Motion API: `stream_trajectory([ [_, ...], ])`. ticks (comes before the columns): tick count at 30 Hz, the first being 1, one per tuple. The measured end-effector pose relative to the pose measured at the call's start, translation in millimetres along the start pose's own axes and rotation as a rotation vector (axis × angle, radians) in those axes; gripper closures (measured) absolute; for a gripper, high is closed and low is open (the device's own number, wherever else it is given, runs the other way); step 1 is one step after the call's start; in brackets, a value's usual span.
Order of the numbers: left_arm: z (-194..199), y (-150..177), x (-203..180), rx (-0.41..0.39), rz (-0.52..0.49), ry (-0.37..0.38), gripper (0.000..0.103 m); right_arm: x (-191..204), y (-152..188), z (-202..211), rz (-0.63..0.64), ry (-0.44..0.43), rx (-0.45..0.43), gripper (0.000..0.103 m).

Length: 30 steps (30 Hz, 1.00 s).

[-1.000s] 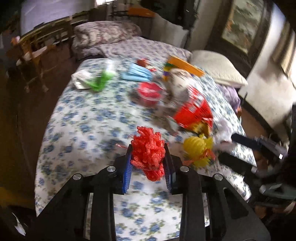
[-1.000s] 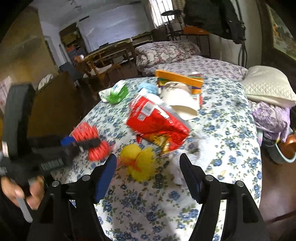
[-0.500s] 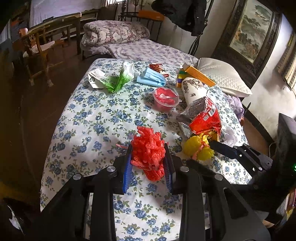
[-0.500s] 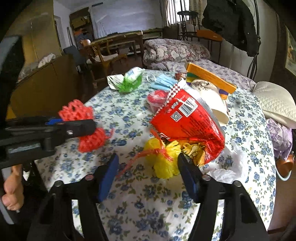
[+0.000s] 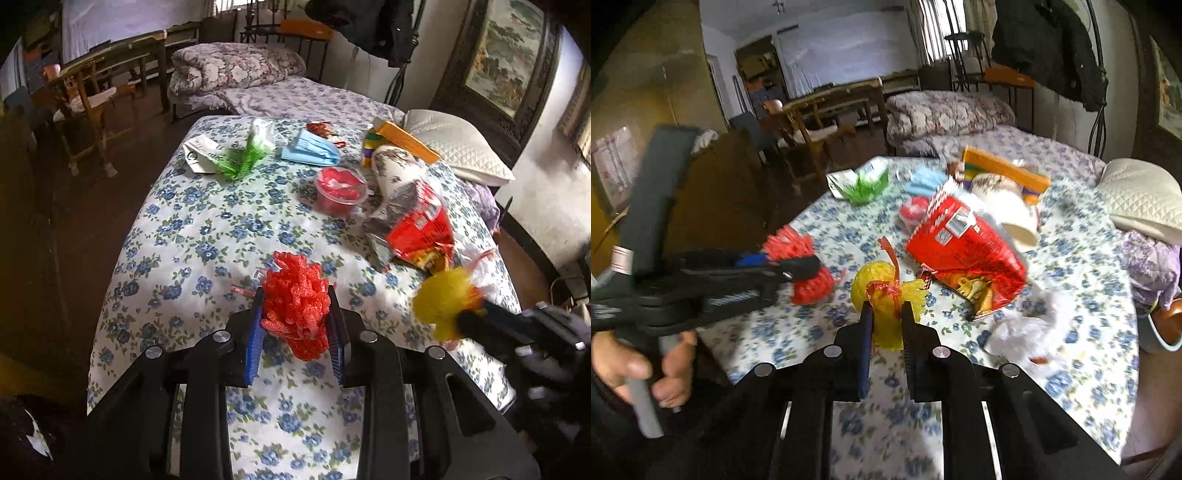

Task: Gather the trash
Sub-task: 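Carry the red net and yellow mesh bag toward the red wastebasket, then open both grippers to drop the mesh bags into the red wastebasket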

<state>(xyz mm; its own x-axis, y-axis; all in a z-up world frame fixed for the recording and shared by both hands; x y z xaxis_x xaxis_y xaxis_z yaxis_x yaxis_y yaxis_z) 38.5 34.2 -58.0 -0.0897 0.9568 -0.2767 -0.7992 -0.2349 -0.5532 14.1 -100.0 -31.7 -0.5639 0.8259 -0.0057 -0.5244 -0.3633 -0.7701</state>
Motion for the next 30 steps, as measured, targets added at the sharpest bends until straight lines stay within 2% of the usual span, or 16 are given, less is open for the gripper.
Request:
stream_trajectory([
  [4, 21.7, 7.1, -32.1, -0.019, -0.081, 0.067, 0.072, -16.9, 6.7, 50.1, 0.001, 0.065, -0.06, 0.087],
  [8, 36.6, 22.5, -87.1, 0.019, -0.178, 0.18, 0.072, -63.7, 34.5, 108.2, -0.061, 0.177, -0.089, 0.087],
  [12, 47.5, 43.9, -153.6, 0.051, -0.305, 0.274, 0.072, -113.9, 76.0, 148.7, -0.148, 0.264, -0.064, 0.087],
  [13, 48.6, 53.9, -178.7, 0.078, -0.343, 0.314, 0.072, -126.8, 92.0, 156.1, -0.169, 0.29, -0.043, 0.087],
  [15, 46.0, 67.5, -208.1, 0.115, -0.383, 0.348, 0.072, -147.0, 120.5, 161.7, -0.211, 0.323, 0.002, 0.087],
  [18, 34.4, 101.9, -266.8, 0.212, -0.455, 0.411, 0.072, -175.5, 175.2, 165.8, -0.292, 0.359, 0.089, 0.087],
  [21, 18.1, 133.0, -306.2, 0.298, -0.51, 0.438, 0.072, -194.3, 228.6, 165.2, -0.38, 0.379, 0.158, 0.087],
  [23, -1.0, 160.0, -335.3, 0.391, -0.54, 0.433, 0.072, -208.0, 266.9, 162.7, -0.462, 0.379, 0.195, 0.087],
  [25, -22.0, 183.1, -357.9, 0.488, -0.537, 0.423, 0.072, -216.5, 291.3, 158.1, -0.514, 0.376, 0.216, 0.087],
  [30, -66.3, 226.6, -399.3, 0.654, -0.505, 0.378, 0.072, -232.9, 352.4, 142.0, -0.64, 0.365, 0.271, 0.087],
])
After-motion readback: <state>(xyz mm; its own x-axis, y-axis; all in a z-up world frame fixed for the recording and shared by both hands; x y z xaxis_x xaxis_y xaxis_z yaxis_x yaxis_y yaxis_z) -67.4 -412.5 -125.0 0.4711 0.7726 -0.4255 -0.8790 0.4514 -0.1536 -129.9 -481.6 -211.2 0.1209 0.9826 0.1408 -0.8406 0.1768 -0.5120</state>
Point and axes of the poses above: each gripper's, at about its wrist camera, not at the fingertips, and z roughly against the way its jaws point, x to its left, y to its underside, the point moved 6 cm from there along -z, roughly the way its jaws point, and after that the axes turned 15 degrees about z, right-handed, at the moved point
